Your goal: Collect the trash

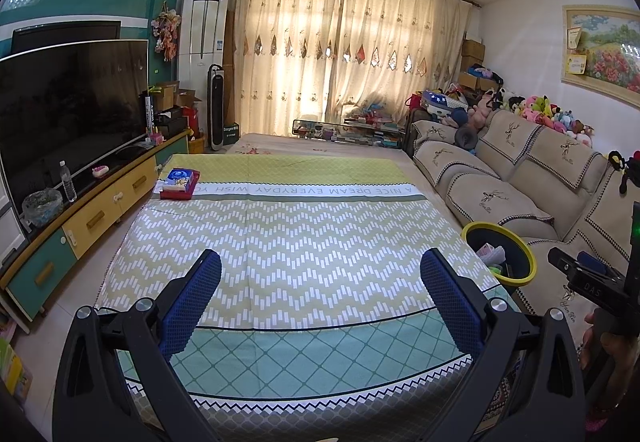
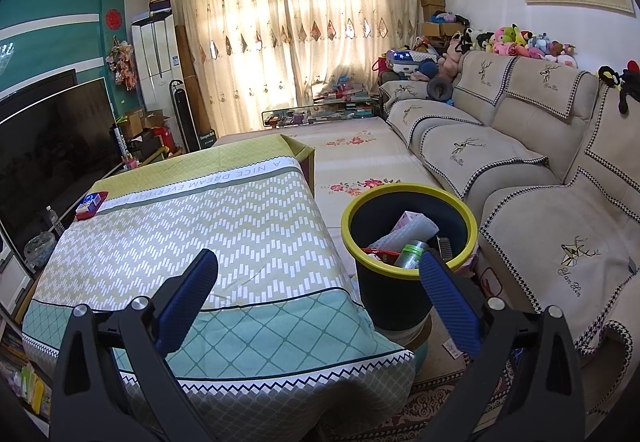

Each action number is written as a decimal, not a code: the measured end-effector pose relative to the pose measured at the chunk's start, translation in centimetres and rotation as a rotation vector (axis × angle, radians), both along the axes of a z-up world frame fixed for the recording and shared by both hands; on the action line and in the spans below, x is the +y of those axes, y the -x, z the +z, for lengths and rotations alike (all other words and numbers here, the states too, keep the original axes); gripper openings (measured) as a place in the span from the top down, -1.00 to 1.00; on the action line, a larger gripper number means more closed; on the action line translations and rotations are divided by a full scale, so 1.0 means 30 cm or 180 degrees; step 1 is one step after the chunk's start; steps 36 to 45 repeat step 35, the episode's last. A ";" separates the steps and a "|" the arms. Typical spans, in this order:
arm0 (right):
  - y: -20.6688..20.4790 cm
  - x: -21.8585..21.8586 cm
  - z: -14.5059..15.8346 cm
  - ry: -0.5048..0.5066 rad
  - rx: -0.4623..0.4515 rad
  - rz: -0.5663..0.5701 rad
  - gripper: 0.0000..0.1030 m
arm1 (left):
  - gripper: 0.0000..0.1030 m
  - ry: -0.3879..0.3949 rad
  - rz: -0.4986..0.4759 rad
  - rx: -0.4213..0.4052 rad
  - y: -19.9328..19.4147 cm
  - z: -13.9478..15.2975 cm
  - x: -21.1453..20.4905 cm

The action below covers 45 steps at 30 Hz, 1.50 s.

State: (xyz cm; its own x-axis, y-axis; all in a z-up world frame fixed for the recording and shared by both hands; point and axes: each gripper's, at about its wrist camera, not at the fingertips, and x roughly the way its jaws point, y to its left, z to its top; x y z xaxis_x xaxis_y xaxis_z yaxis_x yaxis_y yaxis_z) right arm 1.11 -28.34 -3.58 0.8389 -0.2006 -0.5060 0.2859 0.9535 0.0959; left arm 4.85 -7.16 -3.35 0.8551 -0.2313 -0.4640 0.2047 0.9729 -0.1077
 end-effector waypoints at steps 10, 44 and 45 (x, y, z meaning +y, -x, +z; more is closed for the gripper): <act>-0.001 0.000 -0.002 -0.0002 0.0005 0.0000 -0.86 | -0.91 0.0018 -0.0019 0.0015 0.001 -0.003 0.006; -0.166 0.068 -0.049 -0.0124 0.0193 0.0289 -0.86 | -0.91 0.0008 0.0067 0.0521 -0.285 -0.152 0.072; -0.166 0.068 -0.049 -0.0124 0.0193 0.0289 -0.86 | -0.91 0.0008 0.0067 0.0521 -0.285 -0.152 0.072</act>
